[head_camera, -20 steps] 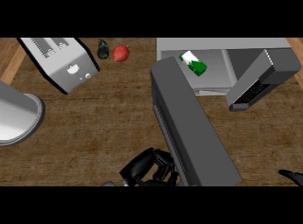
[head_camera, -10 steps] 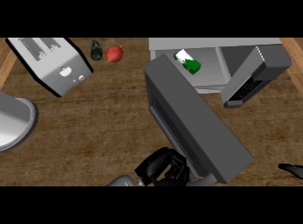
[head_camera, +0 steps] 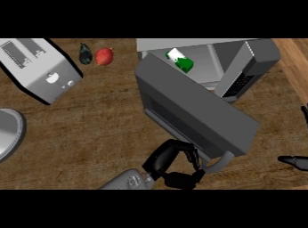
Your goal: Pick up the milk, place it into the microwave and close the microwave
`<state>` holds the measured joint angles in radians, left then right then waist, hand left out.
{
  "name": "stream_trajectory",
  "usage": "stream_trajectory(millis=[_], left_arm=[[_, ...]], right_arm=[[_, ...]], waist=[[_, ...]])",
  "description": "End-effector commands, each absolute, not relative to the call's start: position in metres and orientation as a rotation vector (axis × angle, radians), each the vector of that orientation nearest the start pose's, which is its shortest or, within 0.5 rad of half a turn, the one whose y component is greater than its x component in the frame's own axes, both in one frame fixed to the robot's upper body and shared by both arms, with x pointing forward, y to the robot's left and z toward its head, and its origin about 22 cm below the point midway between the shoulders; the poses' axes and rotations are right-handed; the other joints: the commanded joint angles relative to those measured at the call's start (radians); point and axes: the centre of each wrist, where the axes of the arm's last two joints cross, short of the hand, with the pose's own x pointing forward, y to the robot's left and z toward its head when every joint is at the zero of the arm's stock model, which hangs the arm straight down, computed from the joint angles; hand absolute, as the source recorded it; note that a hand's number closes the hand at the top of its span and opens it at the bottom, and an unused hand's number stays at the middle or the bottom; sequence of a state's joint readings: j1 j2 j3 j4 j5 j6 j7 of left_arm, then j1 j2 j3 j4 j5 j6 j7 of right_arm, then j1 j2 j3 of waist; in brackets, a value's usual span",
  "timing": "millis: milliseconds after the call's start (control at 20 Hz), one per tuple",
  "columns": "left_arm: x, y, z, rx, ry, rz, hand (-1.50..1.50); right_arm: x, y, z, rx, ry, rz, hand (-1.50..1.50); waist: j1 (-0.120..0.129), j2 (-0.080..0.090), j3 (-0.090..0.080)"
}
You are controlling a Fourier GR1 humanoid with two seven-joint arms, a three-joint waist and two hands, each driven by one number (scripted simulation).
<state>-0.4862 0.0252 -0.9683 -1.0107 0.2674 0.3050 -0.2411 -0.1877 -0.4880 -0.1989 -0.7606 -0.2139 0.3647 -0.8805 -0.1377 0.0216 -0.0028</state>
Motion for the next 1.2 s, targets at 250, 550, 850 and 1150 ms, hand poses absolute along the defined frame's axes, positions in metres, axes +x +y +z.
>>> stream_trajectory(millis=[250, 550, 850, 1150], left_arm=[[0.264, 0.004, -0.016, -0.382, -1.637, -0.693, 1.50], [0.294, -0.005, 0.015, -0.302, -1.779, -0.653, 1.50], [0.318, -0.010, 0.037, -0.256, -1.802, -0.609, 1.50], [0.336, -0.013, 0.056, -0.214, -1.842, -0.587, 1.50]], right_arm=[[0.263, -0.422, -0.031, 0.146, -2.004, 0.134, -1.50], [0.278, -0.412, -0.016, 0.196, -1.992, 0.196, -1.50], [0.298, -0.405, 0.011, 0.215, -2.060, 0.221, -1.50], [0.310, -0.399, 0.029, 0.287, -2.076, 0.257, -1.50]], waist=[[-0.084, 0.011, -0.002], [-0.128, 0.025, 0.000], [-0.171, 0.041, 0.003], [-0.207, 0.059, 0.007]])
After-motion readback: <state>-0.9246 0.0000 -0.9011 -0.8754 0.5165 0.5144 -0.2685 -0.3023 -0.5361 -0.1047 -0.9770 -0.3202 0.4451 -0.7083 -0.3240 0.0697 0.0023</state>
